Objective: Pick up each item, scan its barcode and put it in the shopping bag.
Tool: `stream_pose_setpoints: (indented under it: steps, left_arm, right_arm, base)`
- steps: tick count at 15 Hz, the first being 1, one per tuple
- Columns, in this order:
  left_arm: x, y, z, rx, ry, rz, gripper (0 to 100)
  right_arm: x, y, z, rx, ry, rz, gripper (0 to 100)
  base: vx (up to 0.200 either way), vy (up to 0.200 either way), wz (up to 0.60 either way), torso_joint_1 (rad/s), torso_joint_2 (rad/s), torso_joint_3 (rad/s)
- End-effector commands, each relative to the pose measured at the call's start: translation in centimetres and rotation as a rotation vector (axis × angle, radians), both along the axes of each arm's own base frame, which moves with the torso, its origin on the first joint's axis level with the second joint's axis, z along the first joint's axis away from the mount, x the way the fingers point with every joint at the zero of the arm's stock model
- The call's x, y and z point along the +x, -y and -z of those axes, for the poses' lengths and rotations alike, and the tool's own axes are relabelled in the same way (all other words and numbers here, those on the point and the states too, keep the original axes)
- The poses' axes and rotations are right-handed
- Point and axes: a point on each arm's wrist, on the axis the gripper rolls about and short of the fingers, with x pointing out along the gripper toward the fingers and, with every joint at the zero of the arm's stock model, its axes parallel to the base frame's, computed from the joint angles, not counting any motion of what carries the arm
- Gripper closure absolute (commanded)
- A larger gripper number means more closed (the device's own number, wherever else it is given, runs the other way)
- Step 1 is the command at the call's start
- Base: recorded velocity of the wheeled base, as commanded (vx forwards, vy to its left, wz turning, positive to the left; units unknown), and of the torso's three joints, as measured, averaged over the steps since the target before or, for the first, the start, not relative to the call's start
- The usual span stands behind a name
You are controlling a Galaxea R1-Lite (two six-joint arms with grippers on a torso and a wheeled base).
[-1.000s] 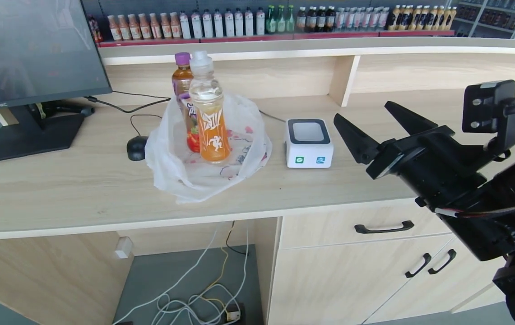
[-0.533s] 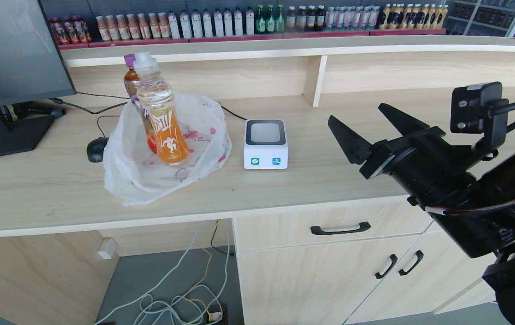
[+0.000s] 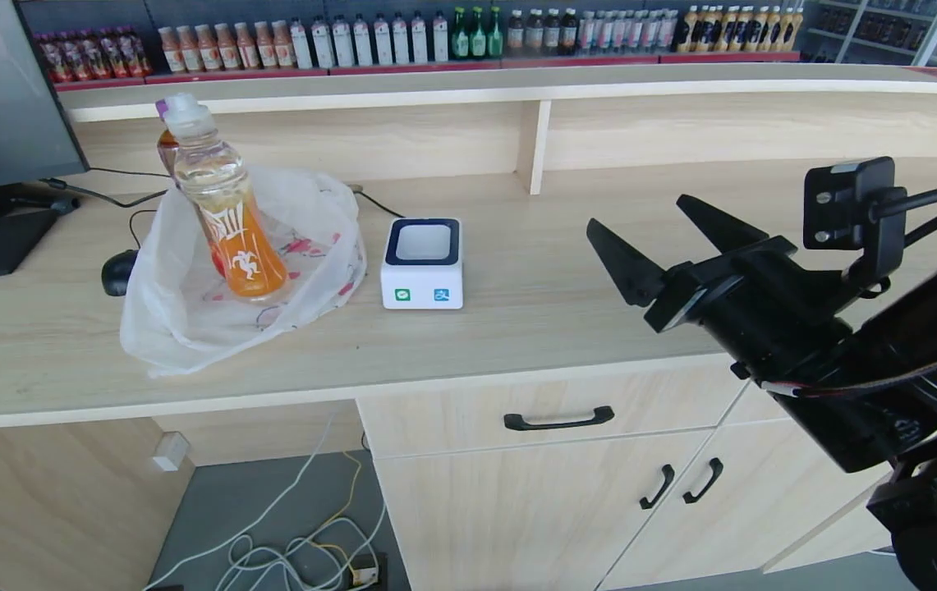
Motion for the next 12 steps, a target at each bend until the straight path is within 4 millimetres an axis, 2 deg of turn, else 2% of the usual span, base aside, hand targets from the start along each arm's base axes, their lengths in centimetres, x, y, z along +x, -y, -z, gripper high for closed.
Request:
stream_pose_setpoints:
  steps: [1,2,5,9,10,12]
  left_arm:
    - [0.0,0.0,0.0,-0.001,-0.001,-0.001,0]
    - [0.0,0.0,0.0,-0.001,-0.001,-0.001,0]
    - [0.0,0.0,0.0,-0.004,0.001,-0.001,0]
    - [0.0,0.0,0.0,-0.001,-0.001,-0.001,0]
    - [0.0,0.0,0.0,-0.001,-0.001,-0.001,0]
    - [0.0,0.0,0.0,-0.001,-0.001,-0.001,0]
  right_arm:
    - [0.0,0.0,0.1,0.000,-0.002,0.002,0]
    - [0.0,0.0,0.1,0.000,-0.002,0.002,0]
    - [0.1,0.0,0.0,0.000,0.000,0.002,0]
    - [-0.2,0.0,0.3,-0.009,-0.011,-0.003,0]
    - [-1.3,0.2,0.6,-0.021,-0.026,-0.011,0]
    - [-5.3,3.1,1.1,-0.035,-0.044,-0.007,0]
  base:
    - [0.000,0.000,0.00,0.000,0.00,0.000]
    - [0.000,0.000,0.00,0.000,0.00,0.000]
    - [0.200,0.000,0.00,0.007,0.00,0.001]
    - [0.000,0.000,0.00,0.000,0.00,0.000]
    - [0.000,0.000,0.00,0.000,0.00,0.000]
    - [0.000,0.000,0.00,0.000,0.00,0.000]
